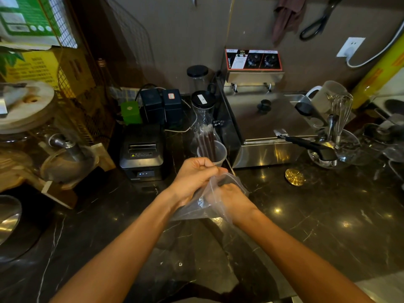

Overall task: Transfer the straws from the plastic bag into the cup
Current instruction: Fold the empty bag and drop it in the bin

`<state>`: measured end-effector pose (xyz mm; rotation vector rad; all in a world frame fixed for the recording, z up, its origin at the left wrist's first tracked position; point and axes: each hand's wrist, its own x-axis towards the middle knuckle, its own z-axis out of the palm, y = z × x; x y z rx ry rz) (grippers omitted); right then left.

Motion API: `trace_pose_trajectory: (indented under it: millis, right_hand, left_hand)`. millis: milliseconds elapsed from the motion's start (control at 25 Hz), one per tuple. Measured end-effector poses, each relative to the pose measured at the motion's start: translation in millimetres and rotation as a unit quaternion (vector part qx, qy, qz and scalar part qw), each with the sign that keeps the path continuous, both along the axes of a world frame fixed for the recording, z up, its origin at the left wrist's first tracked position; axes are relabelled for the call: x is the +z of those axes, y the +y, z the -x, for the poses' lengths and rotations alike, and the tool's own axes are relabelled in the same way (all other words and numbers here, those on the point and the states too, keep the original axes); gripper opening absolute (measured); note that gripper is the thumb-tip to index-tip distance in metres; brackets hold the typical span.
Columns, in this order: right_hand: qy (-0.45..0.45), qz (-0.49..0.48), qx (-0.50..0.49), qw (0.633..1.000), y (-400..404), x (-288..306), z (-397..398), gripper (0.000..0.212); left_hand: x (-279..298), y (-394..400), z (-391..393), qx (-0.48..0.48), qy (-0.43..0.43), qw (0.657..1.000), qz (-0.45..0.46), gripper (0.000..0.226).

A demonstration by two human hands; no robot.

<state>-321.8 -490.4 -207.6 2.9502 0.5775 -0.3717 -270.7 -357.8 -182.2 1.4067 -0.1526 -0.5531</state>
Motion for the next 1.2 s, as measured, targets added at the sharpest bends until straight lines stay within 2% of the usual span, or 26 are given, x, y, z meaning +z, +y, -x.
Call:
trace_pose_trajectory:
  millis: [80, 160, 240, 320, 440, 520, 600, 680, 760, 880, 960, 1080, 1200]
  right_hand:
    - [-0.035, -0.067, 0.005, 0.997, 1, 16, 1, 0.04]
    - [-0.08, -0.108, 0.028, 0.991, -1, 44, 1, 0.03]
    - [-0.106, -0.191, -0.009, 0.976, -7, 73, -4, 0.019]
    - [-0.126, -0.299, -0.084, 0.942, -20, 99, -14, 0.014]
    - [-0.194, -0.449, -0.163, 0.857, -37, 130, -40, 0.018]
    - [-0.264, -0.492, -0.168, 0.812, -45, 143, -63, 0.025]
    - [-0.319, -0.483, -0.16, 0.8, -52, 144, -87, 0.038]
    - [-0.331, -0.449, -0.181, 0.81, -55, 135, -110, 0.056]
    - [-0.292, -0.411, -0.189, 0.843, -49, 118, -128, 0.067]
    - [-0.206, -0.344, -0.192, 0.896, -36, 80, -144, 0.05]
    - [-0.169, -0.325, -0.19, 0.911, -30, 53, -151, 0.043]
    - [-0.138, -0.29, -0.196, 0.926, -27, 23, -160, 0.035]
    - [-0.09, -0.27, -0.217, 0.934, -29, 4, -166, 0.028]
  left_hand:
    - [0, 5, -6, 0.021, -0.004, 1.0, -0.01, 0.018]
    - [-4, 13, -16, 0.043, 0.01, 0.999, 0.0, 0.019]
    - [-6, 22, -26, 0.066, 0.023, 0.998, 0.005, 0.018]
    - [-3, 28, -32, 0.084, 0.039, 0.996, 0.012, 0.014]
    - [2, 37, -39, 0.084, 0.085, 0.991, 0.052, 0.015]
    - [1, 43, -40, 0.09, 0.105, 0.988, 0.073, 0.015]
    - [1, 51, -39, 0.105, 0.12, 0.983, 0.086, 0.013]
    - [1, 61, -39, 0.11, 0.139, 0.979, 0.102, 0.012]
    - [2, 70, -39, 0.111, 0.156, 0.975, 0.114, 0.014]
    - [3, 74, -40, 0.099, 0.169, 0.973, 0.124, 0.017]
    - [2, 76, -42, 0.092, 0.181, 0.97, 0.134, 0.022]
    - [-3, 76, -48, 0.078, 0.204, 0.964, 0.149, 0.046]
    - [-8, 73, -53, 0.066, 0.218, 0.962, 0.153, 0.03]
